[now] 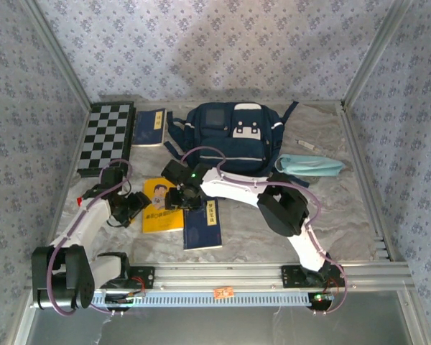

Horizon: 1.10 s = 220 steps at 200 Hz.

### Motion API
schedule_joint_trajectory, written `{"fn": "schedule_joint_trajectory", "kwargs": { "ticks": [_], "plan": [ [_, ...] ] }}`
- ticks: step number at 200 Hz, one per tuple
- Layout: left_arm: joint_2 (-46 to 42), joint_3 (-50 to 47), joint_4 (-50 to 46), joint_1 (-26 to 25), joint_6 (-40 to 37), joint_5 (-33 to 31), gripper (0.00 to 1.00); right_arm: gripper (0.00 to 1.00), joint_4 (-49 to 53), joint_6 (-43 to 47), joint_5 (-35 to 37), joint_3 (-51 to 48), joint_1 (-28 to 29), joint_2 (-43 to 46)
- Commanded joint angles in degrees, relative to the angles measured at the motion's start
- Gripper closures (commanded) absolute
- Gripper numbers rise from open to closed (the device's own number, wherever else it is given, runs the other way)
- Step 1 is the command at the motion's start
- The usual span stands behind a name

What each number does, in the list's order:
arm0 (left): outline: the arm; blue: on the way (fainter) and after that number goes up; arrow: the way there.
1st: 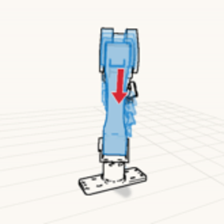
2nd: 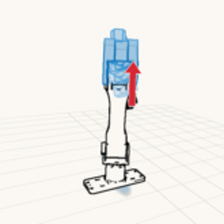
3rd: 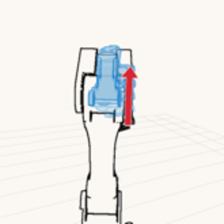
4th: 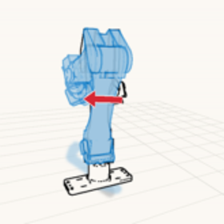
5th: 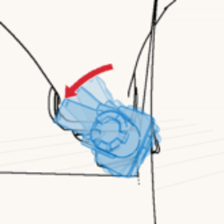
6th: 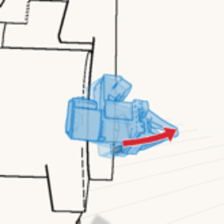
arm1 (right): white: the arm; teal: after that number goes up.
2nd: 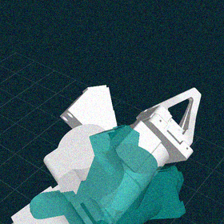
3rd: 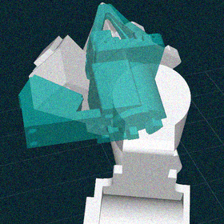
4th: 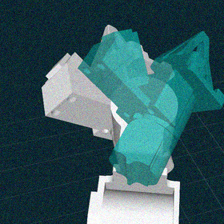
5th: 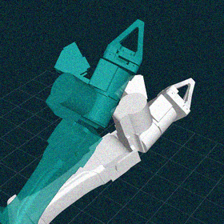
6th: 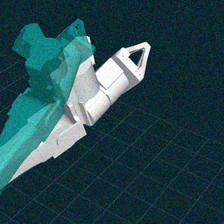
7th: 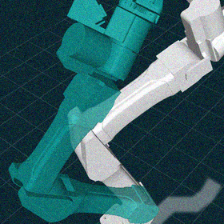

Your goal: Pack the student bag

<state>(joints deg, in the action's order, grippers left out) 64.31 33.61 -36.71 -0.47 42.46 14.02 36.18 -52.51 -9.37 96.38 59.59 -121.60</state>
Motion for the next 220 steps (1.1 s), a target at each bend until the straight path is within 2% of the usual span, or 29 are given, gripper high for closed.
{"fn": "schedule_joint_trajectory", "kwargs": {
  "ticks": [1,21,54,95,119,154,220],
  "plan": [
    [1.04,0.78,0.91,0.18,-1.66,2.04,0.32,0.45,-0.46,0.92,-1.94,0.83,-0.54,-1.67],
    [1.35,0.72,-0.35,0.21,-2.24,0.34,0.32,0.45,-0.49,0.42,-1.87,1.33,-0.45,-2.72],
    [2.16,-0.62,1.81,0.27,-1.78,2.57,0.31,0.44,0.30,0.39,-2.19,3.63,-0.20,-5.37],
    [3.43,-1.30,1.63,0.83,-1.53,0.65,0.30,0.47,1.38,2.64,-2.51,9.29,0.71,-8.16],
    [4.44,-1.34,1.98,2.49,-2.76,1.55,0.31,0.48,-1.31,2.60,-5.48,10.14,0.35,-8.64],
    [3.79,-1.48,1.76,2.93,-3.81,2.85,0.33,0.42,4.01,1.76,-3.59,10.31,-0.52,-9.26],
    [4.67,-2.32,3.25,3.01,-3.48,4.45,0.36,0.42,1.57,0.33,-6.57,12.70,0.12,-12.15]
  ]
}}
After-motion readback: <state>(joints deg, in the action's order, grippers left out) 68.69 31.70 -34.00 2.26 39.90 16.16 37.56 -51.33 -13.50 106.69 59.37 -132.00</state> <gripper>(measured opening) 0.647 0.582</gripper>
